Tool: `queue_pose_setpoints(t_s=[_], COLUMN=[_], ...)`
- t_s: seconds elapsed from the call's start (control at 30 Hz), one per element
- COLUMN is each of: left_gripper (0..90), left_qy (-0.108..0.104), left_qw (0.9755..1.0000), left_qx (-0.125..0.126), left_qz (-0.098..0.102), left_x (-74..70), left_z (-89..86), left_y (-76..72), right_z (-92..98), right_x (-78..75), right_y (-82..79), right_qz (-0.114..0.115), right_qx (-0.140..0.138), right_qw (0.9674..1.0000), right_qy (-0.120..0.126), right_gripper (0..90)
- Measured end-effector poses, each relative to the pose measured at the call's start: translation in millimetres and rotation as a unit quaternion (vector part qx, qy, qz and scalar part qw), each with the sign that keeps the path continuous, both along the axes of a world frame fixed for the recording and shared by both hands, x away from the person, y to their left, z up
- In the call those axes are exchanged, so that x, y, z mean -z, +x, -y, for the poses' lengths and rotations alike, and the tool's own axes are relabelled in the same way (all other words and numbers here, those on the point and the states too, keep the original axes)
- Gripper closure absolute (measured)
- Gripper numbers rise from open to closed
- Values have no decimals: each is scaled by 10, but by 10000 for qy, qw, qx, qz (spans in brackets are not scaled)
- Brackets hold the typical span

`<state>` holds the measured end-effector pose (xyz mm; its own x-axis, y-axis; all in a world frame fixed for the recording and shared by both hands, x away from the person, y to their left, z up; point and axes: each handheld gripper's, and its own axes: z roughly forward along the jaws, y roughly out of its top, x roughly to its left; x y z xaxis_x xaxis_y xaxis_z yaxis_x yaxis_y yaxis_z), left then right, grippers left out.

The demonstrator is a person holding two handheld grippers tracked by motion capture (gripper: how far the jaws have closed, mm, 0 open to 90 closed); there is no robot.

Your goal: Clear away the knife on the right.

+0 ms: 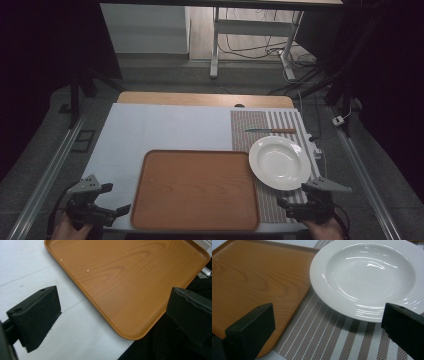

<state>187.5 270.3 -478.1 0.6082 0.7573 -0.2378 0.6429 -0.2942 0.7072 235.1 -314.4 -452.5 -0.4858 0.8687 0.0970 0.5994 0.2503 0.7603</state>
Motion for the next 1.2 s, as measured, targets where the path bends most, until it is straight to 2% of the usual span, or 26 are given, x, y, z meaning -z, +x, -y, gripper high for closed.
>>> queue_pose_setpoints(t_s=[0.5,0.63,0.9,1.07,1.13,1.2], left_gripper=[0,0,1,2,2,2], left_qy=[97,104,142,158,160,162], left_qw=[9999,9999,9999,9998,9998,9998], left_qx=[63,56,48,52,48,46], left_qz=[-49,-49,-60,-68,-68,-69], left_x=[6,8,9,9,10,10], left_z=[22,22,32,34,34,34], left_y=[8,7,10,11,11,11], right_z=[-53,-78,-106,-128,-165,-185], right_x=[17,12,7,-8,-36,-41], right_y=[34,16,7,6,12,22], right_qz=[-212,-120,-85,-21,104,135], right_qx=[-248,-328,-323,-317,-337,-377], right_qw=[9993,9990,9986,9987,9984,9983], right_qy=[-169,-273,-417,-395,-437,-422], right_gripper=[0,0,0,0,0,0])
